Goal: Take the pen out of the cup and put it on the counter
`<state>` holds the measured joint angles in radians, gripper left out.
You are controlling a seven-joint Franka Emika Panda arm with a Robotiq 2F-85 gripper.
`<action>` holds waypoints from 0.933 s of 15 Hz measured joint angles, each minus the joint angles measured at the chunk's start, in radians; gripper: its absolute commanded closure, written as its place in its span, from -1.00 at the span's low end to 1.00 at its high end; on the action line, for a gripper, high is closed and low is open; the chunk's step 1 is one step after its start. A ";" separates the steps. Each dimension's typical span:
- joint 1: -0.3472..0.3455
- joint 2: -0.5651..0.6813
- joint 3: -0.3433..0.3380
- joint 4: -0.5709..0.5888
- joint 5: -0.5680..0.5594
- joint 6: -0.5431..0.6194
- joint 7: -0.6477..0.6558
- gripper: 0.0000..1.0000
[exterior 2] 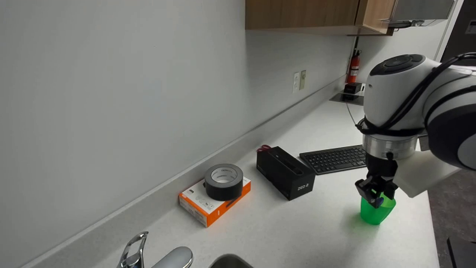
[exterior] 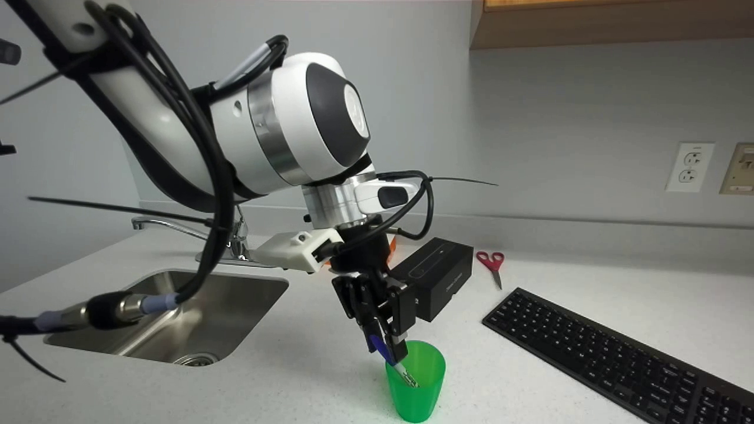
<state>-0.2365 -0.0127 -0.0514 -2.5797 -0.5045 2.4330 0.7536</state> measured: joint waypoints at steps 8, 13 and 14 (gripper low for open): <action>0.014 0.009 -0.043 0.045 0.010 -0.006 0.003 0.93; 0.016 -0.095 -0.051 0.035 0.092 -0.049 -0.113 0.93; 0.018 -0.137 -0.050 0.024 0.116 -0.063 -0.156 0.93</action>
<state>-0.2180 -0.1495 -0.1017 -2.5552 -0.3884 2.3705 0.5974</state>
